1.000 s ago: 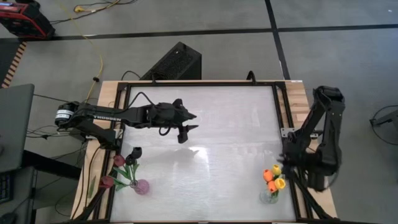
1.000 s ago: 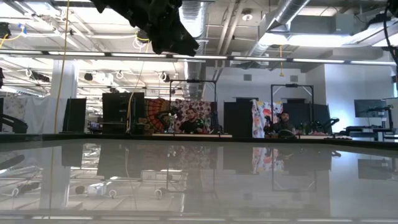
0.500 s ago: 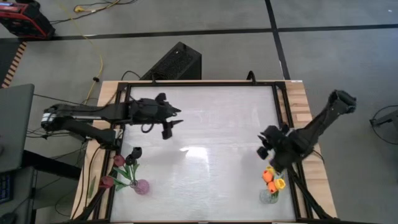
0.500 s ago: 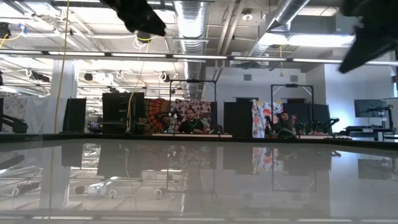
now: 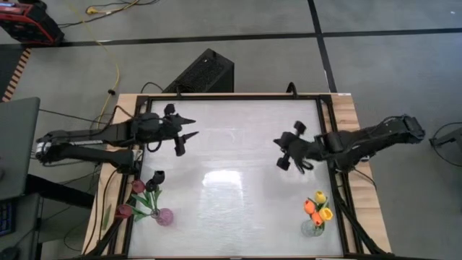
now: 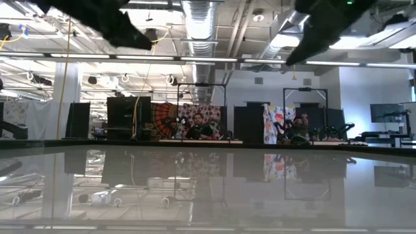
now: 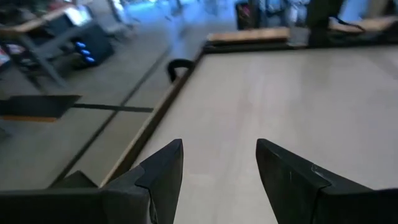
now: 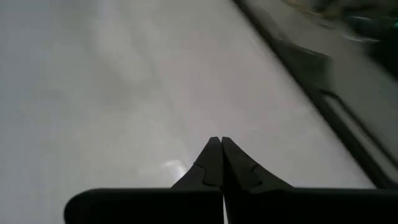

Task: Sort flowers into vase by color
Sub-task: Return to Home Position

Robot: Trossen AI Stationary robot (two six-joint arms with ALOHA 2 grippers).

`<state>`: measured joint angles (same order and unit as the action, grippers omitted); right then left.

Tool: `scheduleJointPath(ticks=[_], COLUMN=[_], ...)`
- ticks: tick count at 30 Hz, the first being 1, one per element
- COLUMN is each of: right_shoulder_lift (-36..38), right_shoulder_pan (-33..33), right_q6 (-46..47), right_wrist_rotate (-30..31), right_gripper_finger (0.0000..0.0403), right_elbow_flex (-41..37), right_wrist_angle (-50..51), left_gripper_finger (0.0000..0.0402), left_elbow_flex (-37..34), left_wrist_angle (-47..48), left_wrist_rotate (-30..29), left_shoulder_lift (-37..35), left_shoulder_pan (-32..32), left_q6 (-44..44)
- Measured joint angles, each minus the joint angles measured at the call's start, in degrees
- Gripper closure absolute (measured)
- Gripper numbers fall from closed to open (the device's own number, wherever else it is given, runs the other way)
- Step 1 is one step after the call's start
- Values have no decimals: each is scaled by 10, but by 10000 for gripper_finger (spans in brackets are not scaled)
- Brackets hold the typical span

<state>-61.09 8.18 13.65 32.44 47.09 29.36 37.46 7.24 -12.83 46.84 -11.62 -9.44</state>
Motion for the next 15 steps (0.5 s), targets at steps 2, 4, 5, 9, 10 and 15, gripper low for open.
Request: scheduleJointPath(ticks=[2, 4, 5, 9, 10, 15], right_shoulder_lift=[3, 5, 9, 50, 67, 163], right_shoulder_pan=[-47, -93, -113, -170, -178, -211], right_q6=[-58, -92, -101, -112, -111, -73], right_wrist_rotate=[-92, -169, -198, -238, -238, -238], right_gripper_finger=[387, 387, 387, 387, 387, 384], right_elbow_flex=[0, 0, 0, -34, -55, -189], right_wrist_angle=[-46, -99, -116, -175, -190, -325], left_gripper_finger=[210, 210, 210, 210, 210, 210], left_elbow_flex=[-43, -73, -85, -130, -144, -226], left_wrist_angle=[-35, -49, -49, -43, -35, -34], left_wrist_rotate=[5, 24, 39, 104, 115, 132], left_shoulder_lift=[-36, -70, -87, -150, -167, -238], left_shoulder_pan=[-23, -46, -58, -93, -99, -113], left_q6=[4, 13, 19, 43, 49, 98])
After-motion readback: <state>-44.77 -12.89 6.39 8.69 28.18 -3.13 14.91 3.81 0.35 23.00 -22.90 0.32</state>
